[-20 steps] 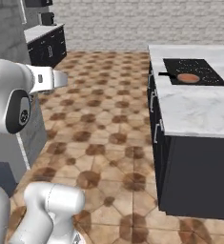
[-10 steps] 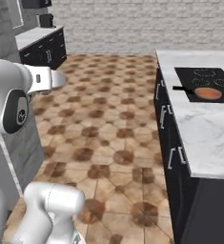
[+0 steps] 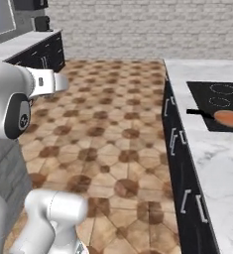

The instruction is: Retrieve the fish from the fridge and place it on the saucepan with marinade on the stove.

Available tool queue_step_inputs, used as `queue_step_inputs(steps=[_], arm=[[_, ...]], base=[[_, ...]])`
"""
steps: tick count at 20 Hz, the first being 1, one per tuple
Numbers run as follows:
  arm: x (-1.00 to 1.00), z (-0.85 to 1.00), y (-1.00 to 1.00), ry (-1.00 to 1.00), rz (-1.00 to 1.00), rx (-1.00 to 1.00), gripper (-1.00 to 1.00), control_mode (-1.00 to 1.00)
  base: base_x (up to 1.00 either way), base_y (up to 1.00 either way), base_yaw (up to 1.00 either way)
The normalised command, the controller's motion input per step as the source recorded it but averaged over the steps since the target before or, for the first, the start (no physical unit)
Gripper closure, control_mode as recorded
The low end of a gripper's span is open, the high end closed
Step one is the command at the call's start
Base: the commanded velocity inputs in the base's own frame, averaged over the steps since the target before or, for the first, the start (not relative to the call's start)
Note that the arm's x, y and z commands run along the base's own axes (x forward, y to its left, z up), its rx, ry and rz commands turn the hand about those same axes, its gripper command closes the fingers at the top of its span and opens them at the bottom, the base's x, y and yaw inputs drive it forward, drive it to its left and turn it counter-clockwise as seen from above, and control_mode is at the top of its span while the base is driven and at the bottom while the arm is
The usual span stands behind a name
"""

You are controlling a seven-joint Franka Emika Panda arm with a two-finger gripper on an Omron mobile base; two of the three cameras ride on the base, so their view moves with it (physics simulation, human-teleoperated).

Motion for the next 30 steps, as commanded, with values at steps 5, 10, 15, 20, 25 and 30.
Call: queue_step_inputs(steps=[5, 10, 15, 20, 25, 30], arm=[[0.0, 0.0, 0.0, 0.0, 0.0, 0.0, 1.0, 1.0], [0.0, 0.0, 0.0, 0.0, 0.0, 0.0, 1.0, 1.0], [0.0, 0.0, 0.0, 0.0, 0.0, 0.0, 1.0, 1.0], [0.0, 0.0, 0.0, 0.0, 0.0, 0.0, 1.0, 1.0], [0.0, 0.0, 0.0, 0.0, 0.0, 0.0, 1.0, 1.0], [0.0, 0.0, 0.0, 0.0, 0.0, 0.0, 1.0, 1.0]], base=[[1.0, 0.05, -0.03], [1.0, 0.39, -0.14], [1.0, 0.69, -0.3], [1.0, 0.96, -0.51], [0.98, 0.67, -0.64], [0.74, 0.07, -0.73]])
